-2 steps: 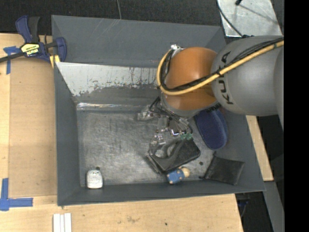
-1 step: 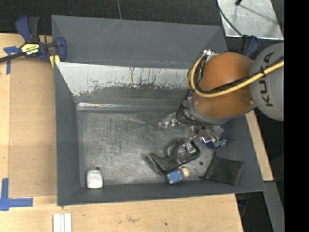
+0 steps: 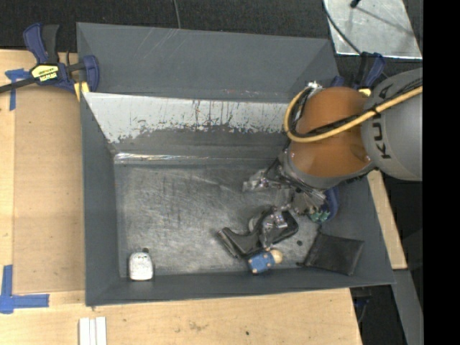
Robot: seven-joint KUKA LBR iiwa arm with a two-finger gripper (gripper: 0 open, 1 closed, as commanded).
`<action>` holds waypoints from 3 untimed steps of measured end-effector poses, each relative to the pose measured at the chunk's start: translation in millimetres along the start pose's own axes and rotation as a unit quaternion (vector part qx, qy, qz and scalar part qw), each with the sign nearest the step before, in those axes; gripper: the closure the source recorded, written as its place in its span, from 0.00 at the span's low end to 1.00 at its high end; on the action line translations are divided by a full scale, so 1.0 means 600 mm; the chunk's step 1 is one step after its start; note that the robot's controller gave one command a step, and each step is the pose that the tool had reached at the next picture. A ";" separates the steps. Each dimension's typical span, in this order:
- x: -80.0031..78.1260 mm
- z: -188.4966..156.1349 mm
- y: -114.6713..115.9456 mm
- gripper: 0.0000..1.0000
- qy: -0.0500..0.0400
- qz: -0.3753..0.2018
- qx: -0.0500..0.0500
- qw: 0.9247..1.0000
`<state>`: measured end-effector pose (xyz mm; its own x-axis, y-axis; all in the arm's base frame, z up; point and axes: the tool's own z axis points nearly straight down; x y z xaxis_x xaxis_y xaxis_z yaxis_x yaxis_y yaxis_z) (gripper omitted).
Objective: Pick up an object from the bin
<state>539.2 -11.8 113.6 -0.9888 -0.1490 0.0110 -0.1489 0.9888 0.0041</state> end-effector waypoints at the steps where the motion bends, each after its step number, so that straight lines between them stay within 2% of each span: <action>1: 0.019 0.006 -0.053 0.00 -0.008 -0.013 0.001 1.000; 2: 0.027 0.005 -0.056 1.00 0.005 -0.014 0.001 1.000; 3: -0.032 -0.222 -0.094 1.00 -0.006 -0.253 0.004 0.967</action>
Offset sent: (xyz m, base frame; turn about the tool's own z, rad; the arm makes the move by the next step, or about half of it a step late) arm -0.0095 -0.0339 -0.0093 -0.0282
